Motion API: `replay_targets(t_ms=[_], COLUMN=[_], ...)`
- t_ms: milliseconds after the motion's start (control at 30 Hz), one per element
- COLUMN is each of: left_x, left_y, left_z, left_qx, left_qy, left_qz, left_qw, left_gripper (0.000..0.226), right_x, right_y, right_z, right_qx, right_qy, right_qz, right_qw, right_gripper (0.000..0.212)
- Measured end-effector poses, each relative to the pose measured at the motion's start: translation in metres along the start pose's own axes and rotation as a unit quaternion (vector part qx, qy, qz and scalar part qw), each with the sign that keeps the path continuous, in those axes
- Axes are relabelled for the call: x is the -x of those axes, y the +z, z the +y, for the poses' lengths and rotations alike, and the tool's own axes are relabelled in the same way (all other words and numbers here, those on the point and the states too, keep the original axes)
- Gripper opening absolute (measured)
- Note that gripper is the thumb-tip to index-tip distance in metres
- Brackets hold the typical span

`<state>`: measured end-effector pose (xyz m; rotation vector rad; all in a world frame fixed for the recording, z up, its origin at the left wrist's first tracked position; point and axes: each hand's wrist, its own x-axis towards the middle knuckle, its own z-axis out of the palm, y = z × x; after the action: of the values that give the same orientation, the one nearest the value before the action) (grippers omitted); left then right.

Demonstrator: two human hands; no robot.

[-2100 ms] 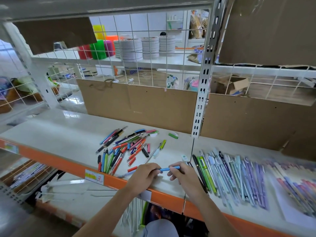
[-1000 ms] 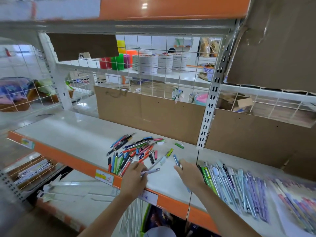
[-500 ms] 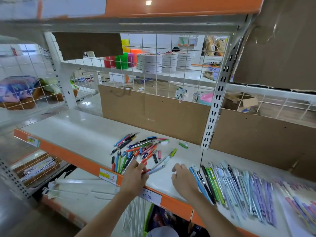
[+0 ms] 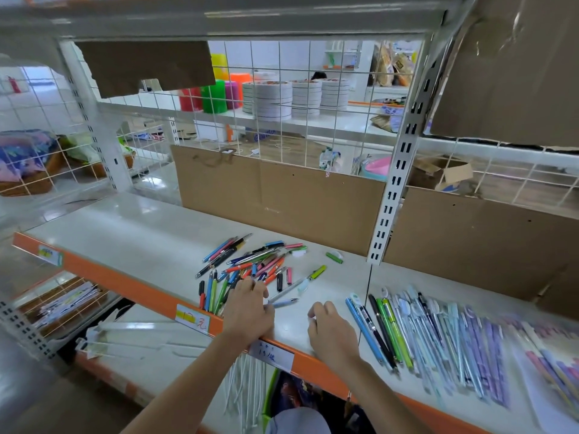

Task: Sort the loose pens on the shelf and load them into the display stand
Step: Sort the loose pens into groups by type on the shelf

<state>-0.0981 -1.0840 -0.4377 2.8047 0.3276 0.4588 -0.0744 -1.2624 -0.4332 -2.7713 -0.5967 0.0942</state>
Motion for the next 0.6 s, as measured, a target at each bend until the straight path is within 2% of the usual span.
replay_targets(t_ms=[200, 367, 600], left_x=[-0.003, -0.002, 0.001], left_y=[0.011, 0.012, 0.014], left_z=[0.003, 0.005, 0.005], left_qx=[0.076, 0.09, 0.082], left_qy=[-0.007, -0.038, -0.047], left_qz=[-0.009, 0.015, 0.071], left_qw=[0.997, 0.995, 0.993], left_gripper=[0.008, 0.006, 0.009], right_x=[-0.004, -0.033, -0.098], right_y=[-0.001, -0.013, -0.016], right_z=[0.002, -0.01, -0.043], right_qx=[-0.004, -0.07, -0.04], right_qy=[-0.007, -0.006, -0.103], right_qz=[-0.006, 0.005, 0.011], right_qw=[1.0, 0.998, 0.994], right_gripper=[0.022, 0.02, 0.02])
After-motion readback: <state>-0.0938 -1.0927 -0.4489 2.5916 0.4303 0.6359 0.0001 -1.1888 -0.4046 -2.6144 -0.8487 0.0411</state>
